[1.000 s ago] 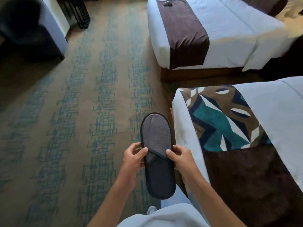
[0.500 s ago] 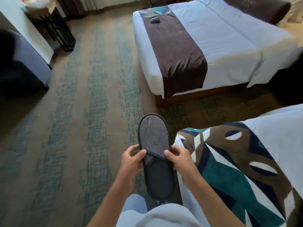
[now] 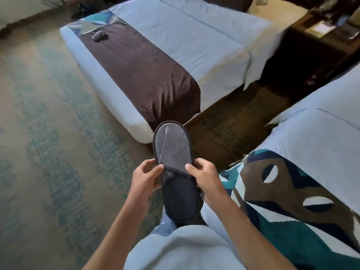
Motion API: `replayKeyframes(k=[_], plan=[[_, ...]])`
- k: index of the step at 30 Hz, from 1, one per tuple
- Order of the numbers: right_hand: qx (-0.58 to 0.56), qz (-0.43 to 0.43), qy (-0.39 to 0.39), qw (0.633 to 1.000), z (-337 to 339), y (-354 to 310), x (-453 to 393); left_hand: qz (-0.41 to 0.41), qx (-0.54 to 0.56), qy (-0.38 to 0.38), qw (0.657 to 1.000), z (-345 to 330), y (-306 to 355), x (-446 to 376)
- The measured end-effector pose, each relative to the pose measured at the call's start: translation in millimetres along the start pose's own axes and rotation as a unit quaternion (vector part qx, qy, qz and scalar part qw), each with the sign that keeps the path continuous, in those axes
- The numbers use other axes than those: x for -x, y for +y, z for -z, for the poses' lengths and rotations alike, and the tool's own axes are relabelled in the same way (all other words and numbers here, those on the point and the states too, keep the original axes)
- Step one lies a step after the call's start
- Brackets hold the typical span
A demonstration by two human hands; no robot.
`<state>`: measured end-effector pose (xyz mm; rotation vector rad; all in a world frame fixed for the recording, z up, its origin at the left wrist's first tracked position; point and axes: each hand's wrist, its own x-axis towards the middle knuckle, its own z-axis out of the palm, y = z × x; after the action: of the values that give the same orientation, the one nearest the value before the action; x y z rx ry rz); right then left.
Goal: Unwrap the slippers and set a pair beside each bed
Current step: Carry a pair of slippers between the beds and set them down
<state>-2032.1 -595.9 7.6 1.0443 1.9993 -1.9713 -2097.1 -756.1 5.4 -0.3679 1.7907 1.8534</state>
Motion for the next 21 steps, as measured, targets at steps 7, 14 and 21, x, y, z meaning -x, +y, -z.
replayKeyframes(k=[7,14,21], plan=[[-0.054,-0.046,0.120,0.990,20,-55,-72,0.026,-0.059,-0.129,0.990,-58,74,-114],[-0.124,-0.075,0.240,0.960,78,-89,-145,0.044,-0.139,-0.232,0.962,-163,112,-210],[-0.171,-0.099,0.301,0.933,165,-120,-237,0.057,-0.188,-0.299,0.934,-289,144,-302]])
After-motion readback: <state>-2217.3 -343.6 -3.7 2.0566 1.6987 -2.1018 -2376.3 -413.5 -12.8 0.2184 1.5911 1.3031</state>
